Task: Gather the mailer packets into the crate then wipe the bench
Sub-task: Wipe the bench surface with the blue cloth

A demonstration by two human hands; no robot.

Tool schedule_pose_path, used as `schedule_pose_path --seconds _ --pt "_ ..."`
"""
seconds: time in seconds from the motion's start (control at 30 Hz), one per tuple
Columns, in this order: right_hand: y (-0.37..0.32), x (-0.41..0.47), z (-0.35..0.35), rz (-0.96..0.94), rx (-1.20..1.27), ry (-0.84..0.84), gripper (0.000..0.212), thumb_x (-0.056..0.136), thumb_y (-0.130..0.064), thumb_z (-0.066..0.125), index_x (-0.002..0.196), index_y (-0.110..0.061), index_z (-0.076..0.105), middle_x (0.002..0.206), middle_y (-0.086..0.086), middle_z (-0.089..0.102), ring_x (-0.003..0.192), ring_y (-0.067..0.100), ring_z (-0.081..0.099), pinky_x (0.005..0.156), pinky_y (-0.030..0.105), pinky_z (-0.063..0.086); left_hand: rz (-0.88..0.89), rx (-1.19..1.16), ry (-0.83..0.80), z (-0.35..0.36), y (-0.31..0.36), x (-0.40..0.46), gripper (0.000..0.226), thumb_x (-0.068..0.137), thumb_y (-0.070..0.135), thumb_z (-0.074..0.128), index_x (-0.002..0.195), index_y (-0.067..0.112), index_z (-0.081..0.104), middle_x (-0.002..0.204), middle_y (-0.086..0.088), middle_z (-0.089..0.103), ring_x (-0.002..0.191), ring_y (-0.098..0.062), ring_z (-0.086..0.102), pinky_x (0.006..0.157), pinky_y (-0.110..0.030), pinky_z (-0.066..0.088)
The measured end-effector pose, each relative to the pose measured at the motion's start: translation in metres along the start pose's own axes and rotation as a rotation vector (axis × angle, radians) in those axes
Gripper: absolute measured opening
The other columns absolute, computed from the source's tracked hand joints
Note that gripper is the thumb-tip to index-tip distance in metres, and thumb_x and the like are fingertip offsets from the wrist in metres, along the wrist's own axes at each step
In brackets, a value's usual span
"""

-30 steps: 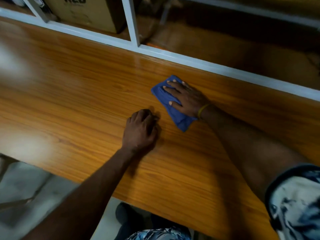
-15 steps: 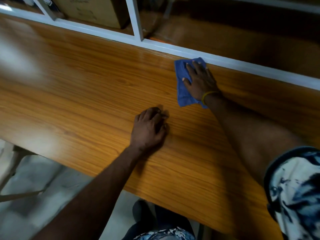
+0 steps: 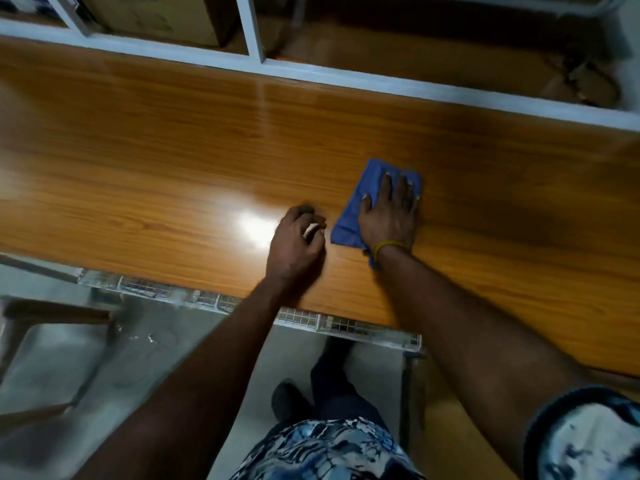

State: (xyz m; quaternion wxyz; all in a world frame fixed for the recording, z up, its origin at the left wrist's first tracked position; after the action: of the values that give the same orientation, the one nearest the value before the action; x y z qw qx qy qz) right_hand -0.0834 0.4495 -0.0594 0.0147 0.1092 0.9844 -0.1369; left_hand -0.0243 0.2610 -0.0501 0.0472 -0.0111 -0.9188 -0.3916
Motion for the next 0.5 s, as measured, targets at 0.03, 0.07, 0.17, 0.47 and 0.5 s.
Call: schedule_pose_path --seconds 0.03,0.07,0.17,0.47,0.5 --pt "0.002 -0.017 0.000 0.004 -0.019 -0.002 0.064 0.103 -0.047 0.030 0.157 -0.016 0.016 0.165 0.012 0.010 0.152 0.031 0.008 0.122 0.050 0.006 0.006 -0.005 -0.006 0.000 0.000 -0.007 0.023 0.085 0.020 0.060 0.105 0.016 0.072 0.127 -0.001 0.057 0.113 -0.016 0.057 0.091 -0.022 0.043" --pt "0.005 -0.033 0.000 -0.006 -0.039 -0.009 0.065 0.103 -0.048 0.030 0.157 -0.016 0.015 0.165 0.012 0.010 0.152 0.031 0.008 0.122 0.051 0.008 0.017 -0.006 -0.011 0.000 0.001 -0.012 0.023 0.086 0.021 0.060 0.105 0.016 0.072 0.126 -0.001 0.057 0.112 -0.016 0.057 0.091 -0.023 0.044" --pt "0.019 -0.071 0.000 -0.102 -0.067 -0.045 0.065 0.103 -0.050 0.031 0.158 -0.018 0.014 0.165 0.009 0.009 0.152 0.029 0.007 0.121 0.048 0.011 0.052 0.003 -0.033 0.001 0.001 -0.026 0.023 0.088 0.020 0.060 0.106 0.014 0.072 0.127 -0.003 0.057 0.112 -0.019 0.058 0.093 -0.026 0.046" --pt "0.077 -0.101 -0.012 -0.576 -0.148 -0.184 0.064 0.104 -0.053 0.026 0.158 -0.028 0.003 0.166 -0.003 -0.002 0.153 0.016 -0.007 0.122 0.038 0.007 0.127 0.048 -0.100 0.010 0.003 -0.045 0.021 0.084 0.011 0.062 0.102 0.012 0.073 0.126 -0.010 0.057 0.113 -0.026 0.058 0.087 -0.021 0.037" --pt "0.080 -0.097 -0.015 -0.626 -0.160 -0.191 0.065 0.103 -0.055 0.023 0.158 -0.028 0.003 0.166 -0.003 -0.002 0.153 0.016 -0.007 0.122 0.038 0.006 0.131 0.058 -0.103 0.011 0.004 -0.044 0.021 0.084 0.011 0.063 0.102 0.012 0.073 0.127 -0.010 0.056 0.114 -0.025 0.057 0.086 -0.020 0.036"
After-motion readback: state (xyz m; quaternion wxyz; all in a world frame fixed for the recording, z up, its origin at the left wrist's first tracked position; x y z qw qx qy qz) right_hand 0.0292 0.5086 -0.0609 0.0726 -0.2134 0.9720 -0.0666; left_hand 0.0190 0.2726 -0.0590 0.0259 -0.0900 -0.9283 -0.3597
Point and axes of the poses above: each hand's wrist, its own x-axis towards the middle knuckle, its own z-axis out of the palm, y = z × x, the point moved 5 cm from there along x, towards the middle knuckle
